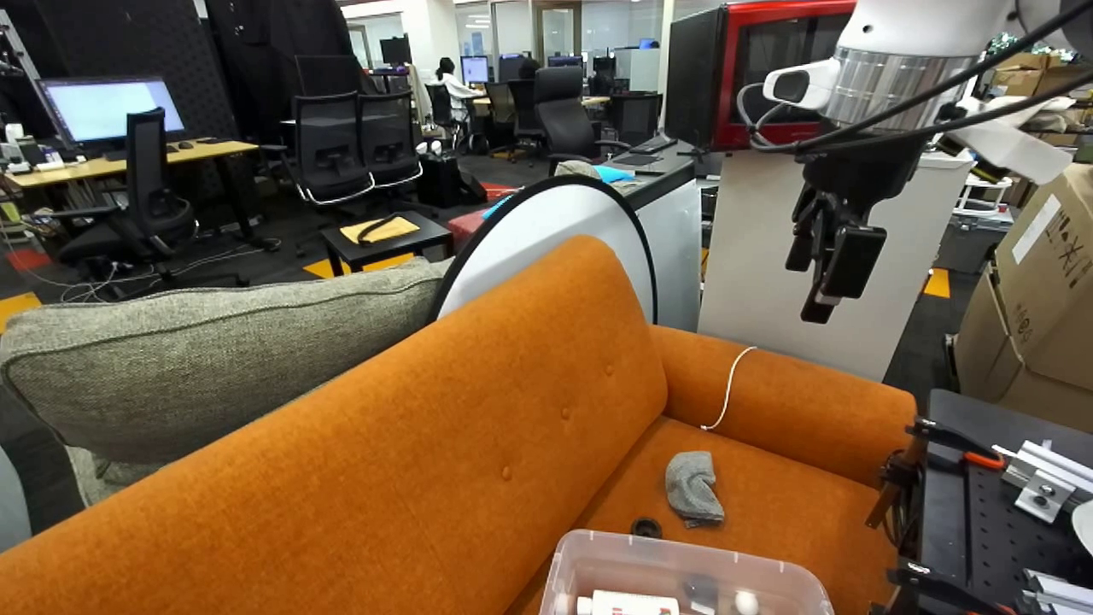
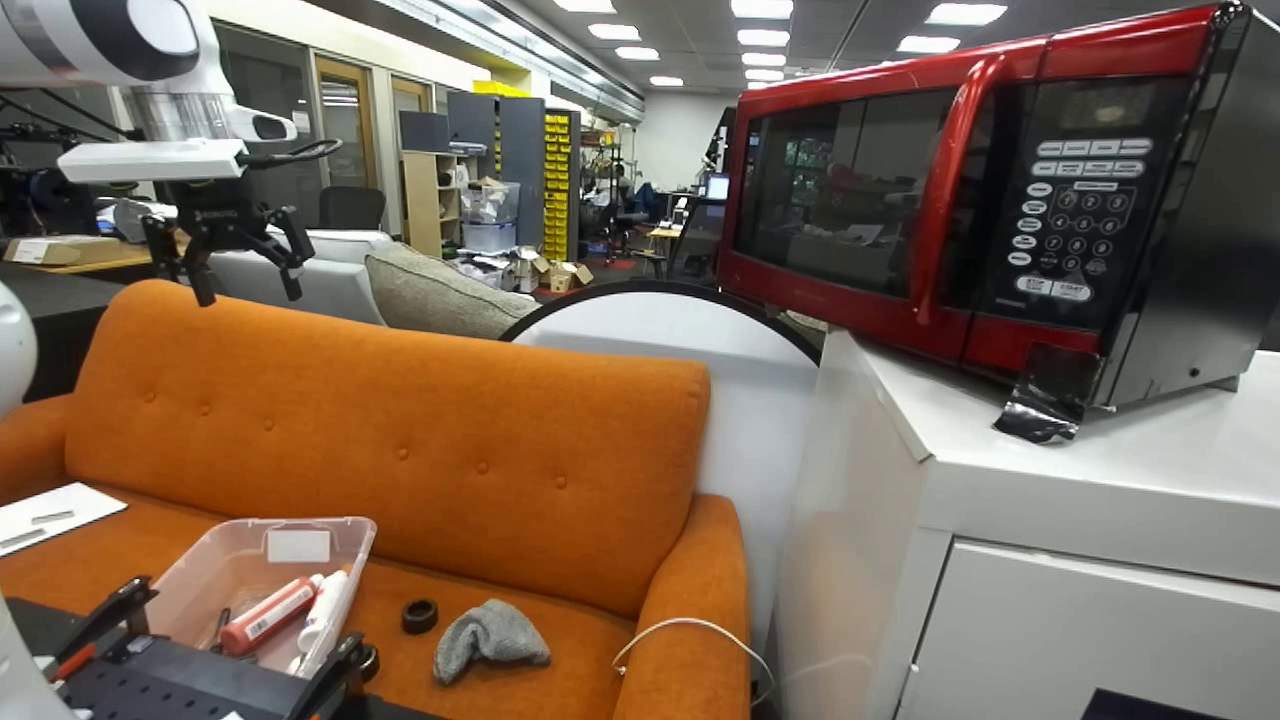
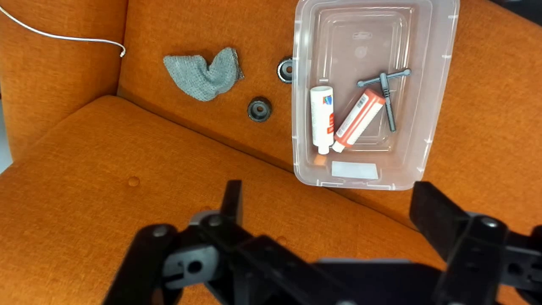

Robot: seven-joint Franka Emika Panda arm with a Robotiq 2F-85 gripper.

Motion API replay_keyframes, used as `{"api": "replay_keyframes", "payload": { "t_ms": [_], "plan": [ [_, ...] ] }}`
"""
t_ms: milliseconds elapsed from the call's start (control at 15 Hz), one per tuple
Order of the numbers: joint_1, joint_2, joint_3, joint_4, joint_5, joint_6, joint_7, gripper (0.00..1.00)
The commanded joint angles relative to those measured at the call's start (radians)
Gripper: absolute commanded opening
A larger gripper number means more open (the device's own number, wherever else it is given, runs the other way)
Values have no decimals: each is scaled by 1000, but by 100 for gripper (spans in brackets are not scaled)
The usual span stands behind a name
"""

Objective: Remove the bottle from the storage box and put it on the grey towel

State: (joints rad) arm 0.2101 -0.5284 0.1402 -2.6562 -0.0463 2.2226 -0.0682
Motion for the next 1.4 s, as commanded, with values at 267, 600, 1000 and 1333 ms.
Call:
{"api": "replay_keyframes", "payload": {
  "t_ms": [267, 600, 1000, 1333],
  "plan": [
    [-14, 132, 29, 39, -39, 78, 9, 100],
    [1, 382, 41, 138, -10, 112, 13, 100],
    [13, 572, 72, 246, -33, 182, 107, 100],
    [16, 592, 71, 263, -36, 181, 117, 100]
  ]
}}
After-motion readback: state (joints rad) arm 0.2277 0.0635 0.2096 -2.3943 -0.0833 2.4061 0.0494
